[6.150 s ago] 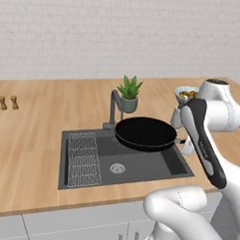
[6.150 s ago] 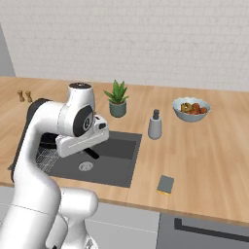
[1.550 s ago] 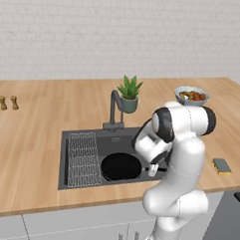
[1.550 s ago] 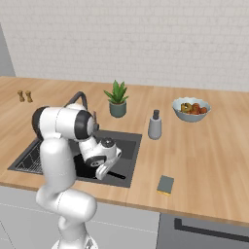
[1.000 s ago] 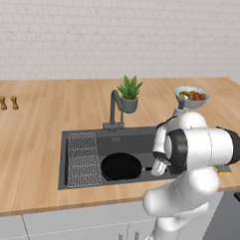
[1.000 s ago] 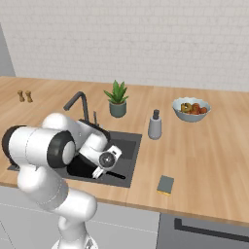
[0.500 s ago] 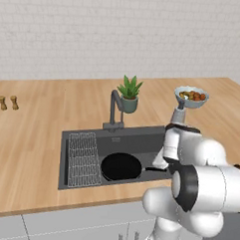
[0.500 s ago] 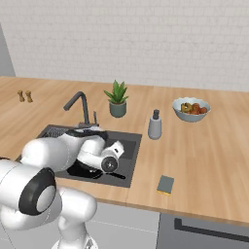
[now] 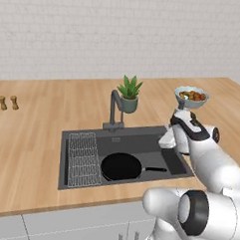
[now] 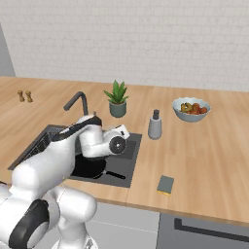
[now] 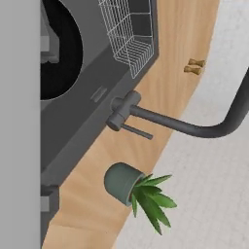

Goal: Pick the pan and sponge and place them into the sink. Then turn on the water.

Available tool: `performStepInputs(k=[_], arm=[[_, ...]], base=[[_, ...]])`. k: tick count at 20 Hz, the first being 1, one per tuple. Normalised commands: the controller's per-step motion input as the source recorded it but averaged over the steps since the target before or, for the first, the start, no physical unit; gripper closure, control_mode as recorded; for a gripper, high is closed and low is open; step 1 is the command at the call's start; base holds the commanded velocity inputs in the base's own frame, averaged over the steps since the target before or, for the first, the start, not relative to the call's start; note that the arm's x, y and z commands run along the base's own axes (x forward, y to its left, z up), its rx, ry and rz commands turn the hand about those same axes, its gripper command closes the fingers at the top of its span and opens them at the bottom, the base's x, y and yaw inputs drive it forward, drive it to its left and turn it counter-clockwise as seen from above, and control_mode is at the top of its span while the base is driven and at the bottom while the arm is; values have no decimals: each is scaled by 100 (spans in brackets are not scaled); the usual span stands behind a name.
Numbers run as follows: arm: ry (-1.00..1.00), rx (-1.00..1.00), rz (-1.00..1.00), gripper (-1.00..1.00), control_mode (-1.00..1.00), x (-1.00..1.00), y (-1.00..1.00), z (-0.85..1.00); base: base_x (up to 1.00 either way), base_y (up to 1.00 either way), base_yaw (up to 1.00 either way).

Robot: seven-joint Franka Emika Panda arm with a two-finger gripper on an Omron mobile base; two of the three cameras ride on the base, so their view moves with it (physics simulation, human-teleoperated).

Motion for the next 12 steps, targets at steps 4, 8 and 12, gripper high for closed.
performStepInputs(k=[4,8,12], arm=[[9,7,-4,-100,-100,-87,-34,56],[27,1,0,-100,-100,-66,-18,70],[45,3,-2,-100,-100,-47,-34,78]], base=[[0,0,0],[0,0,0],[0,0,0]])
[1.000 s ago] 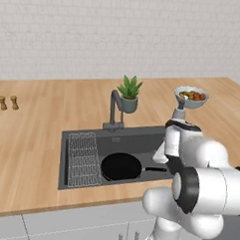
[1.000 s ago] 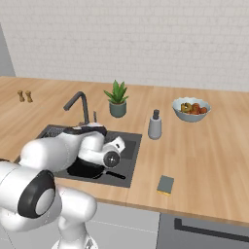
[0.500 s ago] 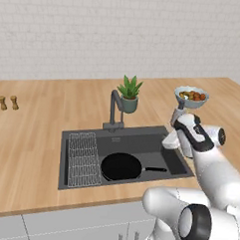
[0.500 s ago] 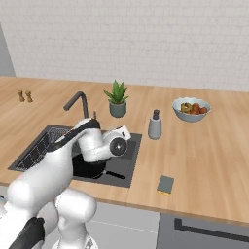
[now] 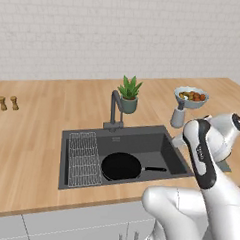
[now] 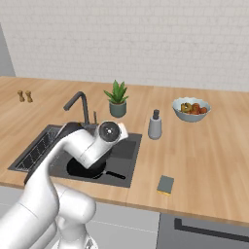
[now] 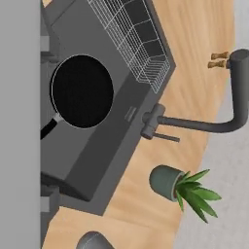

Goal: Pick the pan and sponge and place them into the sink. Then turn on the water.

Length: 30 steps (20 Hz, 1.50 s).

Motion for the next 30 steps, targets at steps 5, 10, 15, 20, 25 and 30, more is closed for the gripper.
performStepInputs(k=[5,10,15,20,25,30], arm=[[42,1,-12,-100,-100,-50,-71,19],[36,1,-25,-100,-100,-42,-75,-19],[29,-1,-32,-100,-100,-11,-46,-34],[16,-5,-30,-100,-100,0,-32,-49],[0,-12,-25,-100,-100,0,-26,-55],[0,-2,-14,-100,-100,0,-48,-32]], base=[[0,0,0],[0,0,0],[0,0,0],[0,0,0],[0,0,0],[0,0,0]])
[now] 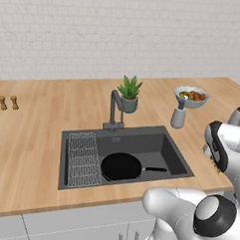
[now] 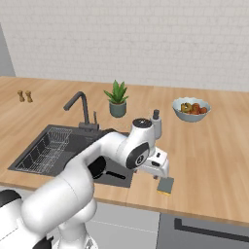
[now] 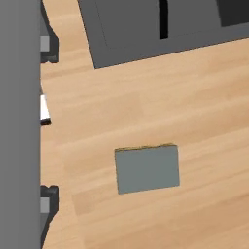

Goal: Pick the pan and sponge and place them into the sink. Then turn on the water.

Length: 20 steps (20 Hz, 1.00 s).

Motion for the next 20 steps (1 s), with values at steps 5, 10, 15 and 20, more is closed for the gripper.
performStepInputs(k=[5,10,15,20], arm=[[0,0,-4,-100,-100,1,-42,-18],[0,0,0,-100,-100,14,-14,-17],[1,0,0,-100,-100,24,-8,-20],[0,0,1,-100,-100,33,-19,-23]], base=[[0,0,0],[0,0,0],[0,0,0],[0,0,0]])
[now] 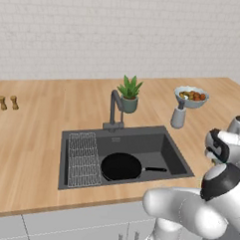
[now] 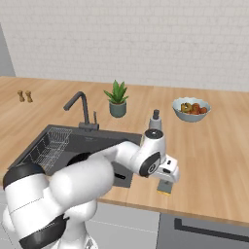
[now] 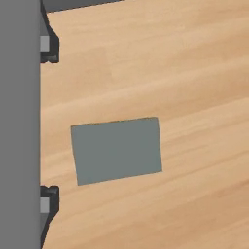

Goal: Pick the pan and sponge and place them into the sink. Then turn on the water.

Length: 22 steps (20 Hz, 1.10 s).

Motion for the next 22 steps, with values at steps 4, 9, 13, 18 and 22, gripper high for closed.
performStepInputs(k=[4,9,13,18,22], arm=[[0,0,0,-100,-100,31,-27,-19],[0,0,0,-100,-100,28,-23,-20],[0,0,0,-100,-100,23,-16,-30],[0,0,0,-100,-100,18,-19,-32],[0,0,0,-100,-100,6,-13,-33]], base=[[0,0,0],[0,0,0],[0,0,0],[0,0,0],[0,0,0]])
